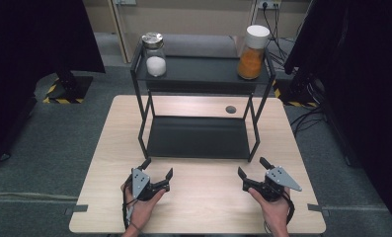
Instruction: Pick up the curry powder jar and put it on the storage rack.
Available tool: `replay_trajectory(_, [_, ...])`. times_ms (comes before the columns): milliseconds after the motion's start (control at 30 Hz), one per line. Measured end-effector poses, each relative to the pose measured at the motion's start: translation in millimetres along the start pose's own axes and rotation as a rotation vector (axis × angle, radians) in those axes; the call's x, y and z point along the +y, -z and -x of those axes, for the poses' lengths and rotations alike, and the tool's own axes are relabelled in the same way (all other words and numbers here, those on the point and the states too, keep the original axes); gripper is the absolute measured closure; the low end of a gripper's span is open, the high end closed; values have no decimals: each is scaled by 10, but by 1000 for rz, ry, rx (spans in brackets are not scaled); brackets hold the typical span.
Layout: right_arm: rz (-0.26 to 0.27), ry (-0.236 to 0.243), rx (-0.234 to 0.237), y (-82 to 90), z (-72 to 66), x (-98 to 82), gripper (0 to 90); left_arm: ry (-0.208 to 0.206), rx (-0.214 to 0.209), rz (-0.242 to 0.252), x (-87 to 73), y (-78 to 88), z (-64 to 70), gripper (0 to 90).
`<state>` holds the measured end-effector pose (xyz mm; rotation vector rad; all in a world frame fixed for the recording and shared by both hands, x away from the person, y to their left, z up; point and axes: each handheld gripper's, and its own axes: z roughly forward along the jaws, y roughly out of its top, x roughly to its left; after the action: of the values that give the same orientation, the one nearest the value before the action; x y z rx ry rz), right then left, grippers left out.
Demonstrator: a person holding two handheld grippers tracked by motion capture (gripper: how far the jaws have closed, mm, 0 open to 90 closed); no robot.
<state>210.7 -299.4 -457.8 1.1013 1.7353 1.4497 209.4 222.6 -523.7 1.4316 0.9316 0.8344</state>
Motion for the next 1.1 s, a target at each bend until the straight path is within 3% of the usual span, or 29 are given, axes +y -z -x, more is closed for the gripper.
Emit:
replay_trajectory(667, [-54, 5, -21, 24, -25, -249, 90, -2, 0, 0, 0, 0, 1, 105])
replay_trajectory(1100, [-46, 11, -30, 49, -47, -322, 90, 1, 1, 1, -3, 2, -1, 105])
